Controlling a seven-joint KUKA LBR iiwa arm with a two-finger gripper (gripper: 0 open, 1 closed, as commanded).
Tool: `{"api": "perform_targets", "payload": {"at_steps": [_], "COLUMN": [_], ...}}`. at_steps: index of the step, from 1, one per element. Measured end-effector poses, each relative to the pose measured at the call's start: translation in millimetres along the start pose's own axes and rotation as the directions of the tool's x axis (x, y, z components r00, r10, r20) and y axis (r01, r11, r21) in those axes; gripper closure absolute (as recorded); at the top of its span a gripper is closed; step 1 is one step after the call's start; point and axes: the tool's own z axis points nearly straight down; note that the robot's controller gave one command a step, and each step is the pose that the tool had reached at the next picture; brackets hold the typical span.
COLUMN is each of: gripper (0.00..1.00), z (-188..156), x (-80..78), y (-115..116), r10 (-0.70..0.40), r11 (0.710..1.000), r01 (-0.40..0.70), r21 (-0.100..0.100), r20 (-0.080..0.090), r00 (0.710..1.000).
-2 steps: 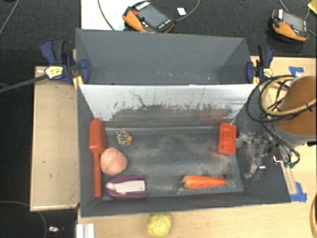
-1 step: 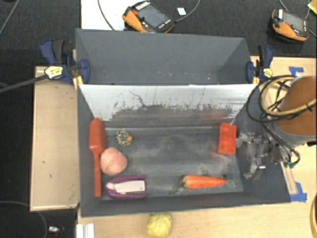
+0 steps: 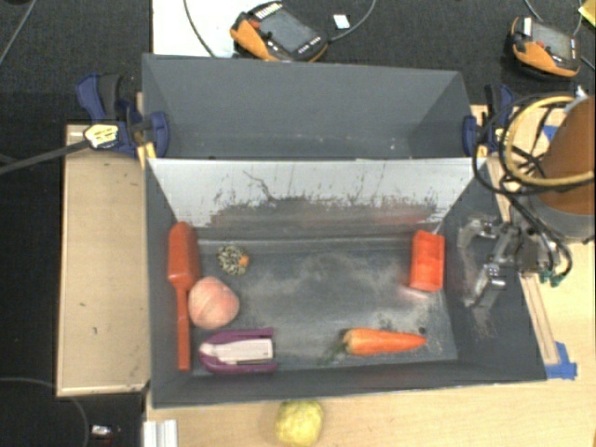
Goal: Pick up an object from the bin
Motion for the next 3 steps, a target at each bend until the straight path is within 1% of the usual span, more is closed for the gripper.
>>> {"api": "perform_targets", "payload": {"at_steps": [1, 2, 3], "gripper": [0.00, 0.00, 0.00], "z": [6, 46, 82], "x": [-22.8, -4.3, -18.7], "y": [3, 32, 31], "r10": [-0.050, -0.054, -0.105], "r11": [0.999, 0.999, 0.994], "r01": [0.050, 0.054, 0.105], "r21": [0.000, -0.002, 0.002], "r20": [-0.004, 0.005, 0.005], "r00": [0.999, 0.999, 0.994]}}
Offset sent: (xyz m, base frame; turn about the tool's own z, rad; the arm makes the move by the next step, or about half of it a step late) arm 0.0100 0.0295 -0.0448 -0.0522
